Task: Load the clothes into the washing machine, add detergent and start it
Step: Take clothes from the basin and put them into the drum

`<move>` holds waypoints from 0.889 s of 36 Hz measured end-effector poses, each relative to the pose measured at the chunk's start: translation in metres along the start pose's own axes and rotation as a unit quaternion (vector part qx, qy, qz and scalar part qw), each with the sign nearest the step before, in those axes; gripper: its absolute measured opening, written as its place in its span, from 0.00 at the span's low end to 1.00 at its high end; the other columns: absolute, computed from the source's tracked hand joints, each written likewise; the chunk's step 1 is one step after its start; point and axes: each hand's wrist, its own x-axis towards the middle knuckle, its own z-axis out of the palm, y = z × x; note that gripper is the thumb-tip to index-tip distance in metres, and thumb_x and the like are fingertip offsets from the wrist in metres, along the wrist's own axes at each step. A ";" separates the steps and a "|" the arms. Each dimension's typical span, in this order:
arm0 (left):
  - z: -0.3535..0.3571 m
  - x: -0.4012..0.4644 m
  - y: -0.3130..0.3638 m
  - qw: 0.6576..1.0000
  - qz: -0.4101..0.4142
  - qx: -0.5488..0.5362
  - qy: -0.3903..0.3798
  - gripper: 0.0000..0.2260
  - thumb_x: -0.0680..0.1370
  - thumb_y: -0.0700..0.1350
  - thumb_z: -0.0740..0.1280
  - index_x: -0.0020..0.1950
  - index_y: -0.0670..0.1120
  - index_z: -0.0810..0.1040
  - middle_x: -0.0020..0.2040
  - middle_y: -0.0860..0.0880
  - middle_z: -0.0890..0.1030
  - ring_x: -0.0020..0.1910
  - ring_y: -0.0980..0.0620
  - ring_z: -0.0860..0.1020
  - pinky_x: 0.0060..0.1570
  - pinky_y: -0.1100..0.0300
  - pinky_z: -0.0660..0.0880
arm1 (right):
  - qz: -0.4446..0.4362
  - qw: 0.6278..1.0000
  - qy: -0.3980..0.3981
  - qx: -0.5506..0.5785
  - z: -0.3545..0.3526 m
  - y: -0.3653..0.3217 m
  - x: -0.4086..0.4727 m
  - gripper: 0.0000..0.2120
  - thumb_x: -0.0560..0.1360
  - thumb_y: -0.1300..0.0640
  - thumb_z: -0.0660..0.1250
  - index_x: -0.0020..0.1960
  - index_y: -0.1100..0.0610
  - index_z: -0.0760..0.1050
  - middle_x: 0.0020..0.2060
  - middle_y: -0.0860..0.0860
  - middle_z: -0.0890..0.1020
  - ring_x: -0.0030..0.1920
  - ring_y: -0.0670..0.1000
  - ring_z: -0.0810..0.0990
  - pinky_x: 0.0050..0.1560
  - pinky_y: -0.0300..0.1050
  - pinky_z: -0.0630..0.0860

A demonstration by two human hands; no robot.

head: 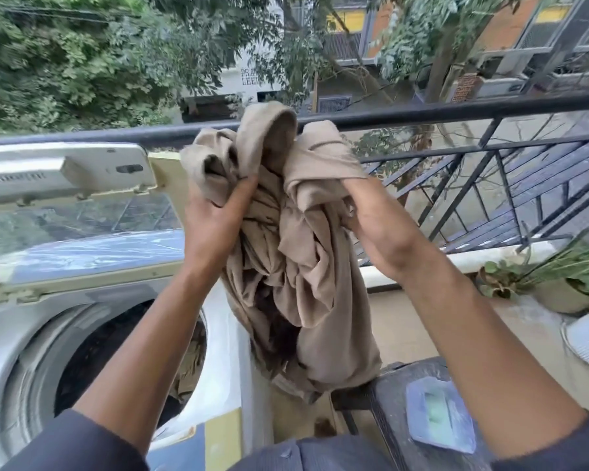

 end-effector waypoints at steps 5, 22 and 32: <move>0.011 -0.012 -0.003 0.984 0.054 0.020 -0.166 0.46 0.67 0.66 0.83 0.77 0.46 0.71 0.67 0.50 0.83 0.69 0.51 0.81 0.70 0.44 0.77 | 0.023 0.997 -0.077 -0.003 0.023 0.010 0.005 0.20 0.85 0.49 0.58 0.73 0.52 0.75 0.73 0.53 0.76 0.74 0.53 0.74 0.77 0.58 0.67; 0.026 -0.039 -0.008 0.992 0.013 0.113 0.050 0.26 0.67 0.57 0.85 0.61 0.51 0.86 0.41 0.68 0.80 0.39 0.78 0.76 0.35 0.77 0.69 | -0.024 0.997 0.065 -0.040 -0.026 0.050 -0.012 0.14 0.81 0.61 0.62 0.61 0.50 0.81 0.57 0.53 0.85 0.57 0.50 0.84 0.54 0.46 0.81; 0.019 -0.024 0.044 0.994 0.057 0.028 0.086 0.23 0.65 0.54 0.85 0.57 0.59 0.82 0.44 0.70 0.84 0.48 0.69 0.83 0.49 0.63 0.82 | 0.273 0.881 -0.009 -0.385 -0.033 0.240 -0.075 0.53 0.59 0.43 0.74 0.79 0.44 0.54 0.68 0.48 0.72 0.67 0.53 0.77 0.60 0.50 0.79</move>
